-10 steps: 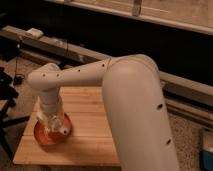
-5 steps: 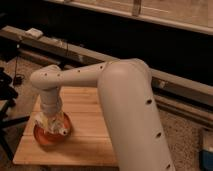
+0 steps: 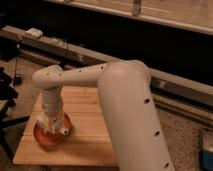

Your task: Place the bottle in the ceramic bowl

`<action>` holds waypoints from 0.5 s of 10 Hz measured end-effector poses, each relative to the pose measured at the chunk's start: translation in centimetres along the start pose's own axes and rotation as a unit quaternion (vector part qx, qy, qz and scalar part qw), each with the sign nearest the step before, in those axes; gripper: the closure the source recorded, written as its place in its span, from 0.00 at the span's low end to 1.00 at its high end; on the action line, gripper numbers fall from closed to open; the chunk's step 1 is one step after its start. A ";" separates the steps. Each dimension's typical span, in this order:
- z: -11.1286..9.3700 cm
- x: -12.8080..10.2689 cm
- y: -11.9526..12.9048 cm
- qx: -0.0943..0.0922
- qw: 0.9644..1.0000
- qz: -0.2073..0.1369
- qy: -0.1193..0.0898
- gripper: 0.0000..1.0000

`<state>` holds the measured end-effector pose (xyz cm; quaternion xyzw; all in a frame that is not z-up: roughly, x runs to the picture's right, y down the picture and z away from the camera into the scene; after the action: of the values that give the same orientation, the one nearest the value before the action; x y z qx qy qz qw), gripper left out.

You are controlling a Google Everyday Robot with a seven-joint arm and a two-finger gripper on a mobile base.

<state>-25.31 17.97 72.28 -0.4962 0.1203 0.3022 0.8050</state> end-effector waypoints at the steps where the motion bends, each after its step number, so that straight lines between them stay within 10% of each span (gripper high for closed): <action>1: 0.0 0.0 -0.1 0.000 1.000 0.001 -0.001 0.20; 5: 0.0 -0.1 0.0 0.000 1.000 0.000 -0.001 0.20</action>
<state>-25.34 17.93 72.30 -0.4960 0.1193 0.3032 0.8049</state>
